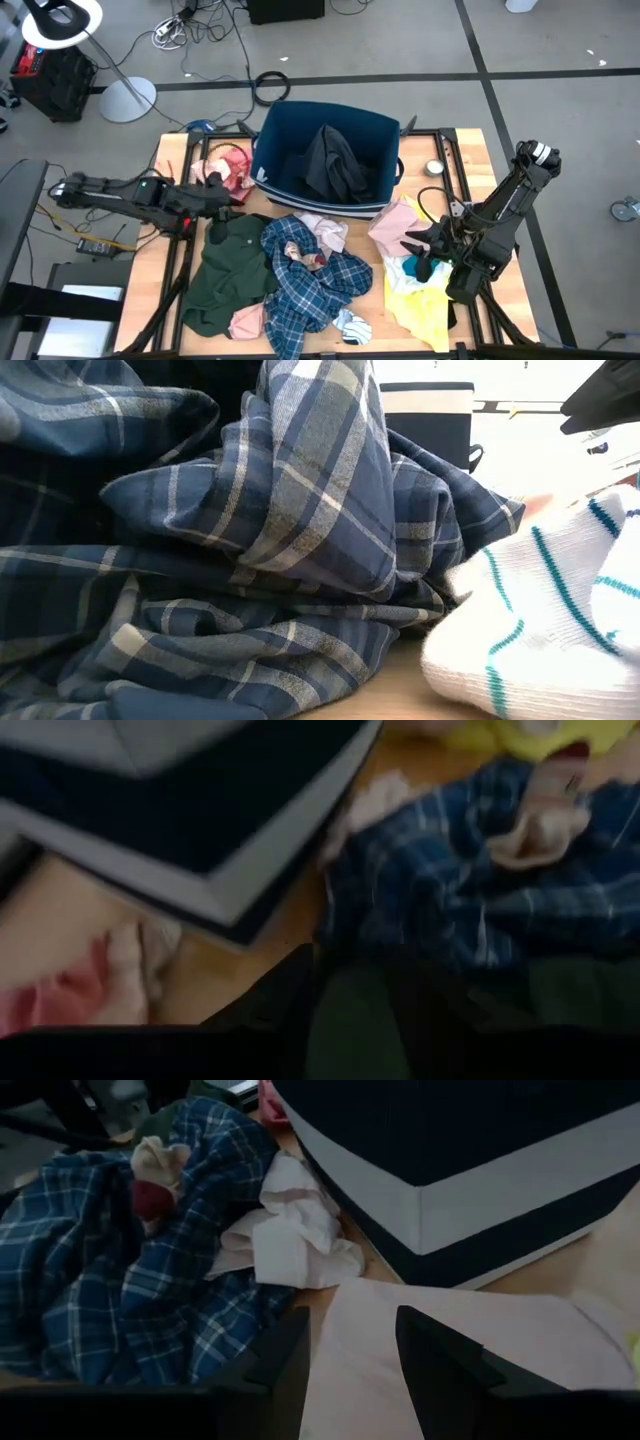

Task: Sort clothes
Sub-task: Put the green shirt into the blue bin

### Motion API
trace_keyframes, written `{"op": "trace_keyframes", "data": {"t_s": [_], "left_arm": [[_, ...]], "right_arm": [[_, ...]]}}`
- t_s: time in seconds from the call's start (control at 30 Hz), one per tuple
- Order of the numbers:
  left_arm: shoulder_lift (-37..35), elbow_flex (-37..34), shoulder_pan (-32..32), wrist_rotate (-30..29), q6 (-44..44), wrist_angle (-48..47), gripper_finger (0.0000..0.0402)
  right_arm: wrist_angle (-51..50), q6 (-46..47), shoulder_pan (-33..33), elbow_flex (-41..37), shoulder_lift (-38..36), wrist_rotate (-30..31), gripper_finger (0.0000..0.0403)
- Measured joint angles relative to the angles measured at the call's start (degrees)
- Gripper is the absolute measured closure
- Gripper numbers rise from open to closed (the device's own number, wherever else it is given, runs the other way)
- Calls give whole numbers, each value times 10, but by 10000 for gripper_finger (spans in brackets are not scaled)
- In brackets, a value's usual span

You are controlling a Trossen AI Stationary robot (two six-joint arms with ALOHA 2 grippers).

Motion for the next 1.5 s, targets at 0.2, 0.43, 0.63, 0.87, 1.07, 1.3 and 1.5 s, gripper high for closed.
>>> {"op": "trace_keyframes", "data": {"t_s": [0.2,0.43,0.63,0.87,1.07,1.3,1.5], "left_arm": [[44,14,-22,10,-75,-70,269],[71,14,-35,11,-132,-110,269],[112,14,-35,33,-153,-130,269],[176,14,-35,67,-157,-118,269],[213,-30,-35,110,-157,-12,269],[236,-84,-35,109,-201,21,343],[236,-69,-46,123,-219,12,395]], "right_arm": [[4,-3,-1,0,1,-49,252],[34,-5,-1,0,1,-105,252],[42,-6,-1,0,1,-104,252],[41,-42,-1,0,1,-72,252],[41,-80,-1,0,1,-38,252],[41,-82,-1,0,1,-48,252],[41,-83,-1,0,1,-48,252]]}}
